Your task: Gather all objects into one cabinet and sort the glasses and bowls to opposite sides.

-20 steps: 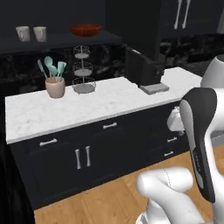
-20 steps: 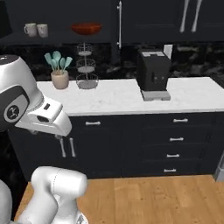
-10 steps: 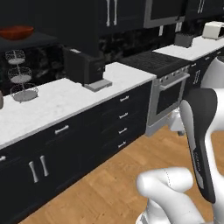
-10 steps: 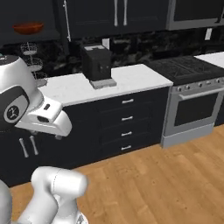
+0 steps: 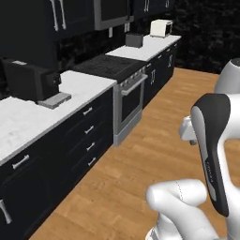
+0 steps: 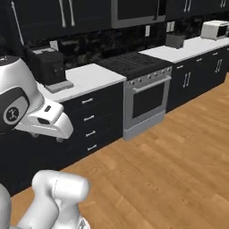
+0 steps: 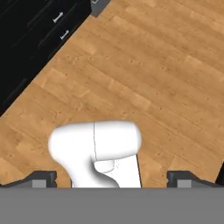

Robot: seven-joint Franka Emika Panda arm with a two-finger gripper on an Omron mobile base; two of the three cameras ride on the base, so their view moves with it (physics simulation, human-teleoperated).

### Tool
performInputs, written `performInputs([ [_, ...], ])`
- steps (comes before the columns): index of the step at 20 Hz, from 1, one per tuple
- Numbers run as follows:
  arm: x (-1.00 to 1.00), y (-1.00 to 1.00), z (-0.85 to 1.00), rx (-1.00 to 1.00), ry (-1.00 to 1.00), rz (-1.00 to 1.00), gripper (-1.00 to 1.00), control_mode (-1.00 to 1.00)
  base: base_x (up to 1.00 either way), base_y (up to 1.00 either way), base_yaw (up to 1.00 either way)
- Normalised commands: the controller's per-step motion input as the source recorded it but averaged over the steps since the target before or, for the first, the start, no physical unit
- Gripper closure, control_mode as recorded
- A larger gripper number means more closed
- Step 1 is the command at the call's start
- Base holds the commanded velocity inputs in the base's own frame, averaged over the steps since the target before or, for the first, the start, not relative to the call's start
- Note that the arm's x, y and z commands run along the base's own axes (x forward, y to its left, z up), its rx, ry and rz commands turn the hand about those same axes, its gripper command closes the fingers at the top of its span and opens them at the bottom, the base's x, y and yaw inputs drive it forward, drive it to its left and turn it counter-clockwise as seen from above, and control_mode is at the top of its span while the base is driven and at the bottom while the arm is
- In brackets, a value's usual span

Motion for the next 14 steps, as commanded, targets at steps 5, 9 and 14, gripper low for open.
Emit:
performInputs([
  [5, 0.00, 0.00, 0.00, 0.00, 0.00, 0.00, -1.00, 1.00, 0.00, 0.00, -0.51],
  [9, 0.00, 0.00, 0.00, 0.00, 0.00, 0.00, -1.00, 1.00, 0.01, 0.00, -0.47],
  [14, 0.00, 0.00, 0.00, 0.00, 0.00, 0.00, -1.00, 1.00, 0.01, 0.00, -0.43],
])
